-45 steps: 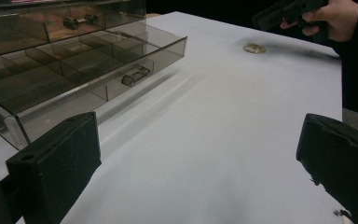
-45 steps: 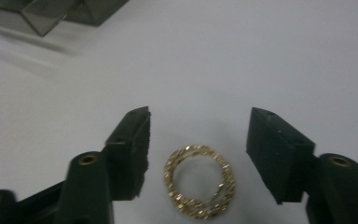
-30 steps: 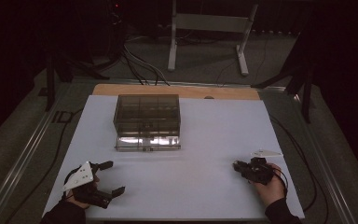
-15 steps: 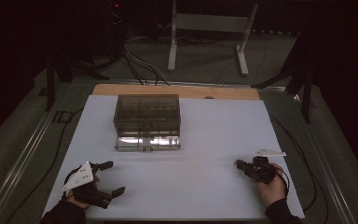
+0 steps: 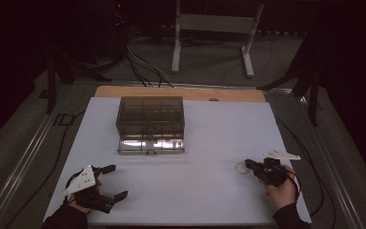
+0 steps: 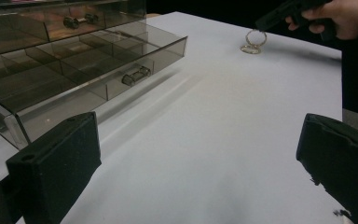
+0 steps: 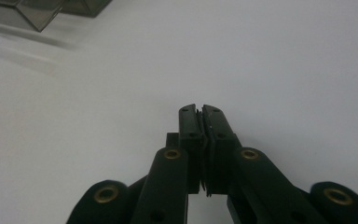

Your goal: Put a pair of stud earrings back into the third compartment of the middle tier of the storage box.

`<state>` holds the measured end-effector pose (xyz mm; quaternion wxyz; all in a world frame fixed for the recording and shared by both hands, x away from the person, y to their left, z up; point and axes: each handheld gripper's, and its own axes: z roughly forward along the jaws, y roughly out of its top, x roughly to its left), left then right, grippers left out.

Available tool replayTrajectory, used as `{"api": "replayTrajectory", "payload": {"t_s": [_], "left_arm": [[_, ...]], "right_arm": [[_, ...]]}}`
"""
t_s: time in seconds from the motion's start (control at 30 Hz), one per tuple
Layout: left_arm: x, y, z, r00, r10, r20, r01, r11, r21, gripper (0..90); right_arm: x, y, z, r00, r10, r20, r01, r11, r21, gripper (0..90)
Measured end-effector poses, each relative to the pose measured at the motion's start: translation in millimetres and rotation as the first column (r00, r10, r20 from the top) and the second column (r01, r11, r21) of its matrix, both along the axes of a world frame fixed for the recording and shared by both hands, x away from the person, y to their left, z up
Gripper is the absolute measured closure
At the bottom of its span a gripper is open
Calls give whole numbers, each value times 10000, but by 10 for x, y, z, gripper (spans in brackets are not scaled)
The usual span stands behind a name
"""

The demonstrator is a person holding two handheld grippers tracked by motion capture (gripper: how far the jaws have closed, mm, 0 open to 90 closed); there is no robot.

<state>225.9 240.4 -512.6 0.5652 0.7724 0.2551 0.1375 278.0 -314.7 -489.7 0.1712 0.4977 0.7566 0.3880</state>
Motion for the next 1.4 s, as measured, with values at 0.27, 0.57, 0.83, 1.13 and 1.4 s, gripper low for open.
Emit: {"api": "replayTrajectory", "payload": {"t_s": [0.27,0.57,0.83,1.13,1.4], "left_arm": [[4,-7,-4,10000,-1,-17,1,10000,-11,6],[6,-8,-9,10000,-16,-16,16,10000,19,6],[2,-4,-8,10000,-12,9,12,10000,4,6],[4,-3,-7,10000,-15,14,15,10000,-16,6],[-1,-5,-7,10000,-40,24,40,10000,-3,6]], "right_arm": [[-8,-5,84,9997,-46,260,45,10000,50,887],[6,65,160,9990,143,422,-142,9999,-28,887],[37,180,230,9977,460,495,-461,9989,7,887],[111,371,304,9936,971,575,-962,9952,-190,887],[188,547,377,9872,1418,725,-1402,9897,-275,887]]}}
